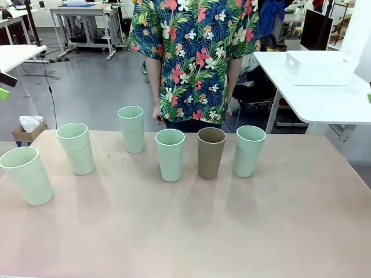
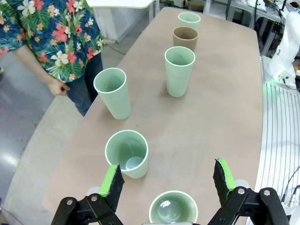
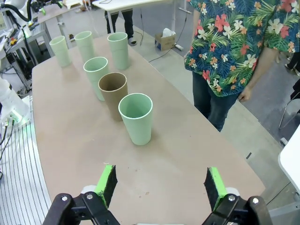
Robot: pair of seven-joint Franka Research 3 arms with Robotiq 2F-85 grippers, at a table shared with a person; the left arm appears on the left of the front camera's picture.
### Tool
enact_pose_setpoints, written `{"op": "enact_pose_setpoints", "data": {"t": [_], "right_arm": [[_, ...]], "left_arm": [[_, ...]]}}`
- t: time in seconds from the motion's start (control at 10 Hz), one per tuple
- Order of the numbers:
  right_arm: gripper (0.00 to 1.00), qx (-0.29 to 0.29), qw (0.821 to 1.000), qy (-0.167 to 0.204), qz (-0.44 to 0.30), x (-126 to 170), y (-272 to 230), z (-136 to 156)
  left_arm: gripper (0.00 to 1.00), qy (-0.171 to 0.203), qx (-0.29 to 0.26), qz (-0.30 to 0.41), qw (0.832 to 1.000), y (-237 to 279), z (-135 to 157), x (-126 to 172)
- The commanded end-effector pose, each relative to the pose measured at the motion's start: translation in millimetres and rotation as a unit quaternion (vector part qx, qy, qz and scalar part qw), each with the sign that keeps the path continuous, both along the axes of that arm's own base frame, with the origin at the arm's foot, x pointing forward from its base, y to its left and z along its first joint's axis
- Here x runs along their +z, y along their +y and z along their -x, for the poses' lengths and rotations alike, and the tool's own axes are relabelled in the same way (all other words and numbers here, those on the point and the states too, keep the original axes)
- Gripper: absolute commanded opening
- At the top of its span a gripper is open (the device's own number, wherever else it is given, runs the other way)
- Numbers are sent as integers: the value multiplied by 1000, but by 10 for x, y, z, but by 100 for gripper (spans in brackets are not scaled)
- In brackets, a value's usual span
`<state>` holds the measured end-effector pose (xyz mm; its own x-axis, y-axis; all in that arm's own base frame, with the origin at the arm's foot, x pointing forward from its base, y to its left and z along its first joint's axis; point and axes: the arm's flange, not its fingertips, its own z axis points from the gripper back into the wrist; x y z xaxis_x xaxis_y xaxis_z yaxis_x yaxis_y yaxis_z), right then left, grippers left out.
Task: Stack the cups and store them in the basket.
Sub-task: Pick up two Reusable plastic cups , one in each hand.
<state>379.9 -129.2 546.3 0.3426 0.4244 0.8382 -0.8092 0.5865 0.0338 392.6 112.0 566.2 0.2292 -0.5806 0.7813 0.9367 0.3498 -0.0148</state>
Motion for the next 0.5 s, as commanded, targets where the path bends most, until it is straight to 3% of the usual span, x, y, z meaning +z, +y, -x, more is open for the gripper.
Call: {"op": "enact_pose_setpoints", "data": {"t": [0.0,0.1,0.2,0.4], "right_arm": [[100,7,1000,-17,-9,6,4,-28],[100,0,1000,0,0,0,0,0],[100,20,1000,-9,-7,-55,71,-239],[100,107,993,-8,-58,-297,217,-620]], "left_arm": [[100,-9,-5,9,1000,-3,-10,13],[100,0,0,0,1000,0,0,0],[100,3,-6,14,1000,154,-94,16],[100,7,-27,41,999,574,-252,-91]]}}
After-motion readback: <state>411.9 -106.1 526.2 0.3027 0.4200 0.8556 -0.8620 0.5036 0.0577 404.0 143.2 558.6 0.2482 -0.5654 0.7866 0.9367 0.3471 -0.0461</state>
